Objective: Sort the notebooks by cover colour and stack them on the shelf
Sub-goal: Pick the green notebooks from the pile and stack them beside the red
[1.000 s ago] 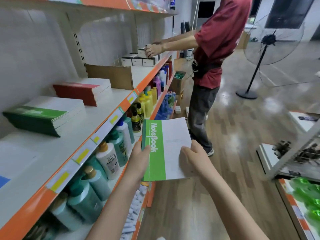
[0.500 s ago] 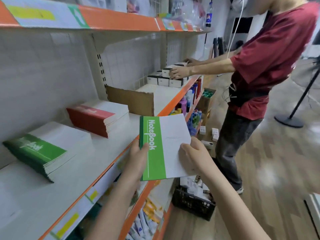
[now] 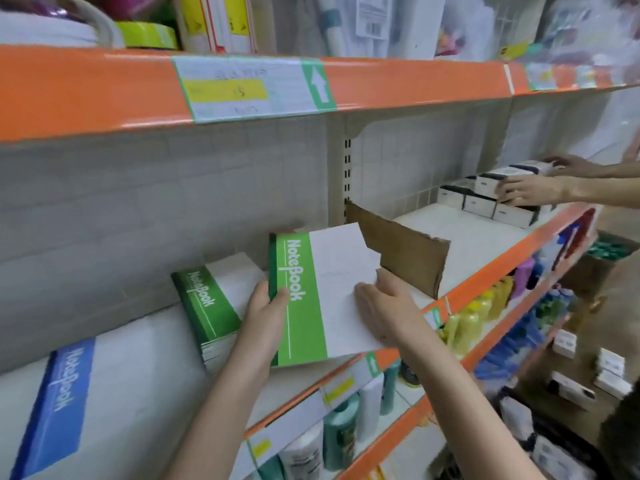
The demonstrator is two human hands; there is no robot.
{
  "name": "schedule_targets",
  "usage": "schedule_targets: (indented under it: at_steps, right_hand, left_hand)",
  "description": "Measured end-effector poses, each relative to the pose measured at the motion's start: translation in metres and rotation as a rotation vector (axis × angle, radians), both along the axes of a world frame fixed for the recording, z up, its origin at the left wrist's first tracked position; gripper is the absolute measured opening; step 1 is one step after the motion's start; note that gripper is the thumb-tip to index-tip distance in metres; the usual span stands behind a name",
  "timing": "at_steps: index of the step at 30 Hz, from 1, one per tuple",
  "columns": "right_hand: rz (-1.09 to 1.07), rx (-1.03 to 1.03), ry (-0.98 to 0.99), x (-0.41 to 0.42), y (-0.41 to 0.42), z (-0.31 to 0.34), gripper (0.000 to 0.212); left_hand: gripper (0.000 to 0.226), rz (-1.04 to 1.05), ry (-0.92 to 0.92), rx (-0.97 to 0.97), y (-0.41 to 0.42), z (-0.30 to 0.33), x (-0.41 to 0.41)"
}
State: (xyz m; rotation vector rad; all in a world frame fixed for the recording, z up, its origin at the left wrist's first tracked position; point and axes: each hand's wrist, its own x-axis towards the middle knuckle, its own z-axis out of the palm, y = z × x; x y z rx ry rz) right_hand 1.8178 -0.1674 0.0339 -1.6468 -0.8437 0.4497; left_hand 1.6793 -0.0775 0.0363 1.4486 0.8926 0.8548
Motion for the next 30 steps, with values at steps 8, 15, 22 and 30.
schedule_targets:
  at_steps: [8, 15, 22, 30]
  right_hand:
    - [0.361, -0.194, 0.104, -0.007, 0.100, 0.016, 0.005]
    - [0.480, -0.298, -0.139, -0.017, 0.149, 0.005, 0.016]
    - [0.452, -0.368, -0.583, -0.027, 0.174, -0.002, 0.032]
    - [0.467, -0.444, -0.750, -0.027, 0.178, -0.015, 0.044]
  left_hand:
    - [0.028, 0.418, 0.012, -0.077, 0.054, 0.010, -0.037]
    - [0.036, 0.458, 0.215, 0.006, 0.064, 0.004, -0.064]
    - [0.032, 0.510, 0.412, 0.085, 0.082, 0.000, -0.065]
    - [0.019, 0.429, 0.530, 0.180, 0.095, -0.014, -0.064]
